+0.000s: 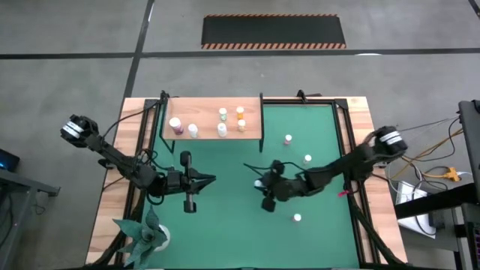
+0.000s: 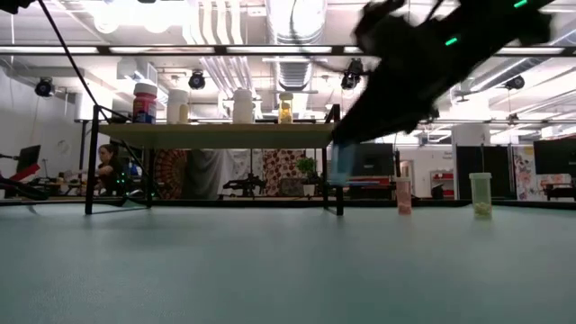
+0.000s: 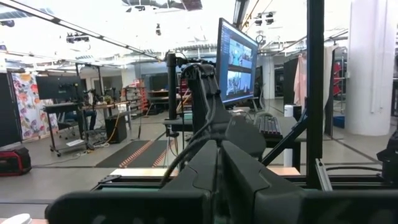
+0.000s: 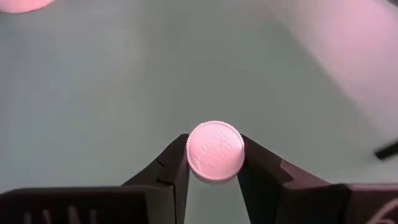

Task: Pick and place medicine bottles onto shelf by color
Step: Put the blue pill bottle on the shelf

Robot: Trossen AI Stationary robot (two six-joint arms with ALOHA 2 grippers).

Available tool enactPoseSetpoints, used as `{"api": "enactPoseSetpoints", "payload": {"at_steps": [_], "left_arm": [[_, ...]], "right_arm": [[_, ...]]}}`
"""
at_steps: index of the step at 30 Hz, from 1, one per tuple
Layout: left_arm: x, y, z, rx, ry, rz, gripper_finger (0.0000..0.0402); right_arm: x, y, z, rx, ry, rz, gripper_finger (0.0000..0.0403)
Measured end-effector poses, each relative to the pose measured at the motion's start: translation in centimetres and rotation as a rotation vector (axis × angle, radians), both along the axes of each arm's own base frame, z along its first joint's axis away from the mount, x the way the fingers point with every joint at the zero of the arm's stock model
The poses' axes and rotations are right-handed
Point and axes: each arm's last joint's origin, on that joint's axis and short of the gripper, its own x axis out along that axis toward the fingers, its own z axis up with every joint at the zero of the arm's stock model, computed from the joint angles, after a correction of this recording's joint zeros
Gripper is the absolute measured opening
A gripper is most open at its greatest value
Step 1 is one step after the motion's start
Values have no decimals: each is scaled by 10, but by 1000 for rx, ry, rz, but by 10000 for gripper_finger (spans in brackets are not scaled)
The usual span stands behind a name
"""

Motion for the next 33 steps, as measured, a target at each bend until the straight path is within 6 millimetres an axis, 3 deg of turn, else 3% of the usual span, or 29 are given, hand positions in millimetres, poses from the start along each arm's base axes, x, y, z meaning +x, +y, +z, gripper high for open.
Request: {"api": "enactPoseSetpoints", "payload": {"at_steps": [8, 15, 22, 28, 33], "left_arm": [[0, 0, 0, 0, 1, 0, 6], [0, 0, 0, 0, 1, -1, 6], [0, 0, 0, -1, 0, -1, 6], [0, 0, 0, -28, -6, -8, 6], [2, -1, -2, -79, -5, -19, 6]], "right_arm": [[47, -4, -22, -11, 54, 10, 102], [60, -1, -29, -30, 117, 9, 112], [61, -1, -32, -36, 152, 13, 160], [55, 1, -15, -61, 147, 43, 193], [37, 9, 7, -95, 136, 110, 197]]}}
